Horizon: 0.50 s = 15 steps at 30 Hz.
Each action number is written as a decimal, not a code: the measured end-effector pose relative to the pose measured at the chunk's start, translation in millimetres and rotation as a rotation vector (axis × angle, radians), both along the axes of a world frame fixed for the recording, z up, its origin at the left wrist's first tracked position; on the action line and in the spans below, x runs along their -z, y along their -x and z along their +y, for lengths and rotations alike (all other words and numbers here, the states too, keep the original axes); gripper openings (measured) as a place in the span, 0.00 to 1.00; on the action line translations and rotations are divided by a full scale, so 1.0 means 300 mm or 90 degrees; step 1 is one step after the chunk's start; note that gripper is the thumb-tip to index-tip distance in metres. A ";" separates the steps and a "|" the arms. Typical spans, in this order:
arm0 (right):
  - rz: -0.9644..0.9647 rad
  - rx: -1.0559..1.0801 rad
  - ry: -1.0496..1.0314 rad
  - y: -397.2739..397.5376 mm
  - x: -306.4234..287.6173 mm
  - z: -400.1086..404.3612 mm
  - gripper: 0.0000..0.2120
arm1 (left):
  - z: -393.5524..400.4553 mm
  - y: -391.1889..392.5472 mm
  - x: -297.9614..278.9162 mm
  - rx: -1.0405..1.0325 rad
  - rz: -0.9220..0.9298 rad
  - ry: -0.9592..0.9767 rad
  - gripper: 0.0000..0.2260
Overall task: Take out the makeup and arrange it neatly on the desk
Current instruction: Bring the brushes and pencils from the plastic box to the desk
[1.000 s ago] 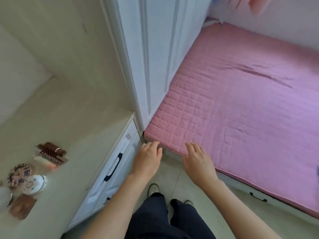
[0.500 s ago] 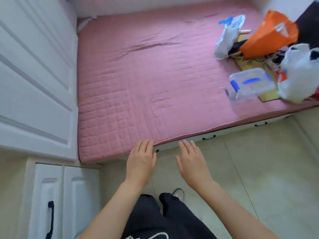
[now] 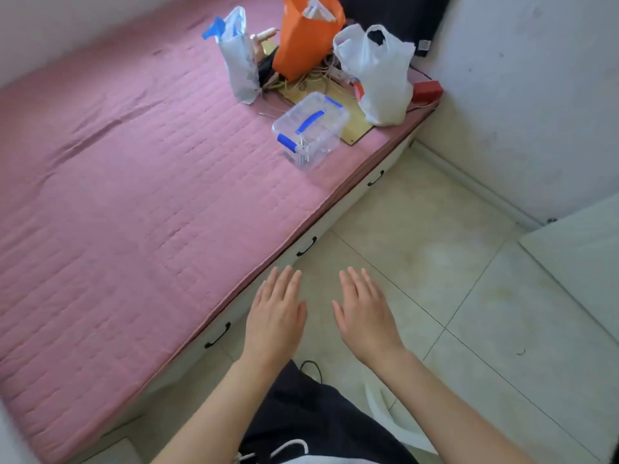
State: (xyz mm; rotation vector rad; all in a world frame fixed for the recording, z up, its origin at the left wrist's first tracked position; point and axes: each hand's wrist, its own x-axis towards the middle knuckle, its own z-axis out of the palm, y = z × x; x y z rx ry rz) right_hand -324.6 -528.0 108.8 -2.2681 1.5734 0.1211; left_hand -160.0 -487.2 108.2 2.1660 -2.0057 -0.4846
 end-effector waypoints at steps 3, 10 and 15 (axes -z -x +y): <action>0.002 0.051 -0.007 0.058 0.002 -0.058 0.28 | -0.088 0.046 -0.020 0.040 0.012 0.001 0.22; -0.023 0.149 -0.022 0.146 0.015 -0.237 0.26 | -0.358 0.115 0.000 0.118 0.033 0.012 0.21; -0.013 0.190 -0.019 0.187 0.015 -0.435 0.25 | -0.617 0.118 0.021 0.174 0.018 -0.017 0.21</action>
